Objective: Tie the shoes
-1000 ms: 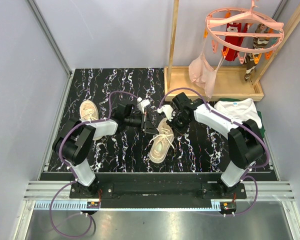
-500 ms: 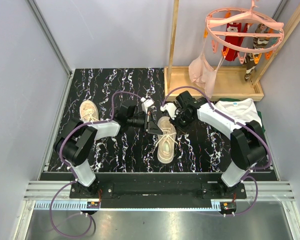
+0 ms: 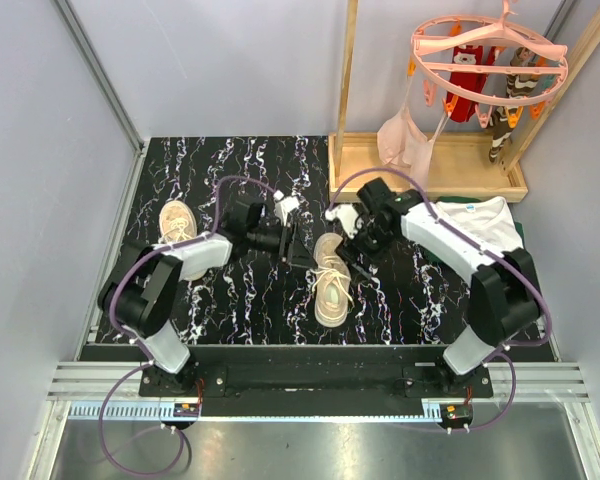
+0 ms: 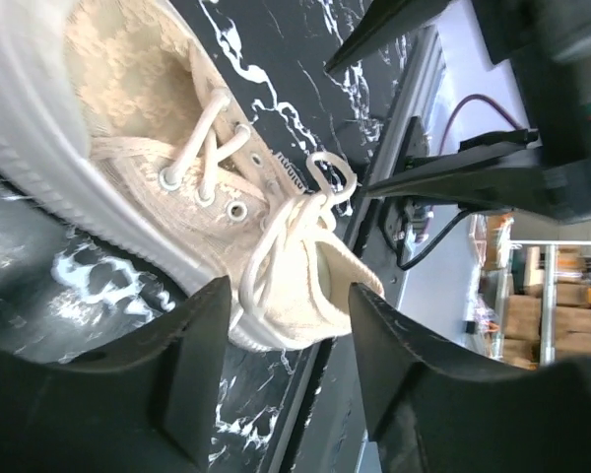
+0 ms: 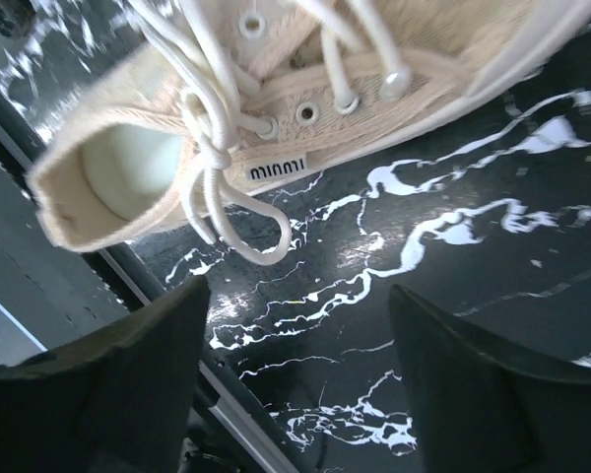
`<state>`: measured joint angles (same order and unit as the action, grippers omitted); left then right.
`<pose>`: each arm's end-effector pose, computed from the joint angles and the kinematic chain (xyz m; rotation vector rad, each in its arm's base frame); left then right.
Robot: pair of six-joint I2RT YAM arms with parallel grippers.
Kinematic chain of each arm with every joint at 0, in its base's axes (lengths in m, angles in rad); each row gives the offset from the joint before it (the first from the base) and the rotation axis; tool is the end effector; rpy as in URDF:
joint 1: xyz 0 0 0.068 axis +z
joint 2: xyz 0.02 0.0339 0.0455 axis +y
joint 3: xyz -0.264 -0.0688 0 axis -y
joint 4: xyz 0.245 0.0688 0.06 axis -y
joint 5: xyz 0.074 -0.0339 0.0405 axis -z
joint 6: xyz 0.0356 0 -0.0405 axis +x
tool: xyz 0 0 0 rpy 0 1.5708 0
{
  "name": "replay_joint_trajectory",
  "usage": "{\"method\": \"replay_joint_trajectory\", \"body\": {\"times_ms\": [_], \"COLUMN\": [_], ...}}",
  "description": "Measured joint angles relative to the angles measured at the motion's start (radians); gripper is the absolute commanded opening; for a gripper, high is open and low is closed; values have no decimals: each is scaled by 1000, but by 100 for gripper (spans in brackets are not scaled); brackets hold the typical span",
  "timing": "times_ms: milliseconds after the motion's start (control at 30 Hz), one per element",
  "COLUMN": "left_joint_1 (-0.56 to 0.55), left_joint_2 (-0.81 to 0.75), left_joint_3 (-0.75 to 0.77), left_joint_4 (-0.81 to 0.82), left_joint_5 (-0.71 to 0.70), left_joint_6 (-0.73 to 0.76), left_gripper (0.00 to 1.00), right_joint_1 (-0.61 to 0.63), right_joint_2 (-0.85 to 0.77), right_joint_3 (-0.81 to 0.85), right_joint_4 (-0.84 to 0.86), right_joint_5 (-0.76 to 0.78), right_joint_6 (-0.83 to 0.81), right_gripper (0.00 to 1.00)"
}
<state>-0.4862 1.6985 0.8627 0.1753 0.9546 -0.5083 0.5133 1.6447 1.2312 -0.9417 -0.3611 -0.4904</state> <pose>0.2845 -0.1832 0.1758 0.5559 2.3030 -1.5802 0.2647 0.1636 0.2285 -1.4377 2.5017 0.5301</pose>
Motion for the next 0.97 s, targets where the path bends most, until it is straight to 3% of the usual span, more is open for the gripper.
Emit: {"method": "replay_joint_trajectory", "body": {"times_ms": [33,100,200,467,600,733,967], "left_joint_1": [12,42,105,325,388,390,389], "left_joint_2": [-22,-72,-159,-315,-338,-364,-404], "left_joint_3": [15,47,120,336,404,388,227], "left_joint_4": [-49,-124,-254,-587,-715,-780,-790], "left_joint_5": [-2,-9,-26,-108,-219,-356,-539], "left_joint_6": [32,102,214,434,492,532,561], "left_gripper": [59,65,98,99,99,99,99], "right_joint_1": [-2,-13,-58,-307,-406,-457,-469], "right_joint_2": [-16,-56,-146,-345,-422,-461,-451], "right_joint_3": [24,64,105,120,46,-73,-225], "right_joint_4": [-9,-14,-15,-12,16,42,98], "right_joint_5": [1,1,-6,-56,-59,-39,33], "right_joint_6": [7,25,47,125,168,219,313], "right_gripper": [99,100,100,100,100,100,100]}}
